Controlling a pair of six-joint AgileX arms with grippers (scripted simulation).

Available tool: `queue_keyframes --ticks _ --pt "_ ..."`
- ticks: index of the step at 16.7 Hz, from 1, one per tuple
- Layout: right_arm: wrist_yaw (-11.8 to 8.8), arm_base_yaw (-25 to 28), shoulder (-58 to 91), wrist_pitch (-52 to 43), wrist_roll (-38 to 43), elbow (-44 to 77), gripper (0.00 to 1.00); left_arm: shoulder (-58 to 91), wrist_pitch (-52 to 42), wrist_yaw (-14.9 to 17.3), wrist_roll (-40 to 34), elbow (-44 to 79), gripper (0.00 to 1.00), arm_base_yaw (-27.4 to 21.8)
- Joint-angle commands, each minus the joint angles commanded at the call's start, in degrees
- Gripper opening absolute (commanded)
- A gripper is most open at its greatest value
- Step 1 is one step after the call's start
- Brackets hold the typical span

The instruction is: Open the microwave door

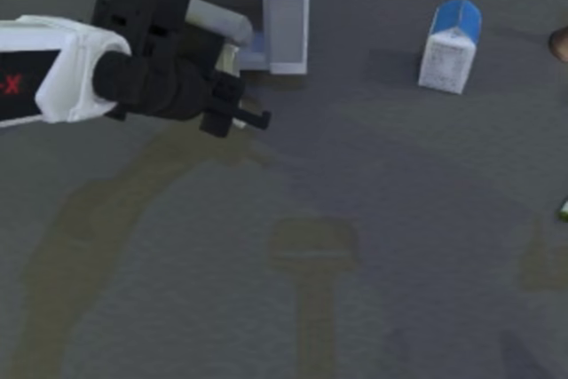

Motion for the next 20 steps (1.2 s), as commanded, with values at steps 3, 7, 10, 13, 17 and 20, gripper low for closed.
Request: queue_keyframes --ticks 3,7,10,13,17,20 --pt "0.0 0.0 0.0 0.0 0.0 0.0 1.00 0.0 0.0 0.0 0.0 0.0 0.00 0.0" --pt "0.0 0.0 0.0 0.0 0.0 0.0 1.00 0.0 0.0 0.0 0.0 0.0 0.00 0.0" --pt "0.0 0.0 0.0 0.0 0.0 0.0 1.00 0.0 0.0 0.0 0.0 0.0 0.00 0.0" --pt "0.0 0.0 0.0 0.0 0.0 0.0 1.00 -0.1 -0.1 0.9 0.3 -0.2 0.00 -0.1" --pt "0.0 0.0 0.0 0.0 0.0 0.0 1.00 -1.0 -0.2 2.4 2.6 -1.0 0.00 1.0" --pt "0.0 0.0 0.0 0.0 0.0 0.0 1.00 -1.3 -0.3 3.3 4.0 -1.5 0.00 1.7"
